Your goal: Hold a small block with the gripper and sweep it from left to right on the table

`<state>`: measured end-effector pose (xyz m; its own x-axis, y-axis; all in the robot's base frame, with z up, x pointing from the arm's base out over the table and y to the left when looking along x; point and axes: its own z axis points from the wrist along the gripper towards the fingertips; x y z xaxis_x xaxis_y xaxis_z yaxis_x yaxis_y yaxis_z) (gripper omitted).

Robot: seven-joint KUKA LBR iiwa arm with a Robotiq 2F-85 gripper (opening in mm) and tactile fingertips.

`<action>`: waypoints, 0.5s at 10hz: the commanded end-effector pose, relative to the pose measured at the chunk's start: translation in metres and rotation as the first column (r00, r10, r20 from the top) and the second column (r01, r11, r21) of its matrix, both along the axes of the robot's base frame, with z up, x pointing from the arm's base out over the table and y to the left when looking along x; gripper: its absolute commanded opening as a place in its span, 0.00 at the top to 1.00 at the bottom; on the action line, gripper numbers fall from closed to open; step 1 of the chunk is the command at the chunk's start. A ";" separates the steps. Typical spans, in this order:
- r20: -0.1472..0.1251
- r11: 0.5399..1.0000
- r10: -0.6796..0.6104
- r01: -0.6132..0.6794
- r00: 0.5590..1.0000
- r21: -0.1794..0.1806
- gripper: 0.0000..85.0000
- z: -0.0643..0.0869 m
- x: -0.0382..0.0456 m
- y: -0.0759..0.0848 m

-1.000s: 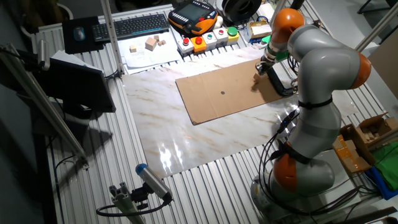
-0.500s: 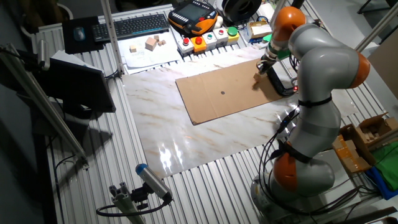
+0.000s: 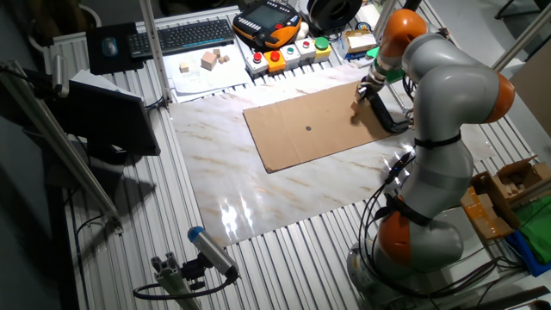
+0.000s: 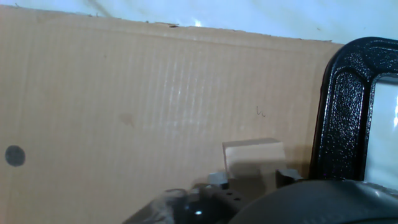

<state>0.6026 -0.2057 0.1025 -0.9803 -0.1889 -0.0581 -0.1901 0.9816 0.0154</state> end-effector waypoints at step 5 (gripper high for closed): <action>0.008 1.000 0.024 -0.024 1.000 -0.011 0.00 -0.010 0.0005 -0.004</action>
<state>0.6029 -0.2101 0.0921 -0.9749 -0.2127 -0.0650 -0.2134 0.9770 0.0038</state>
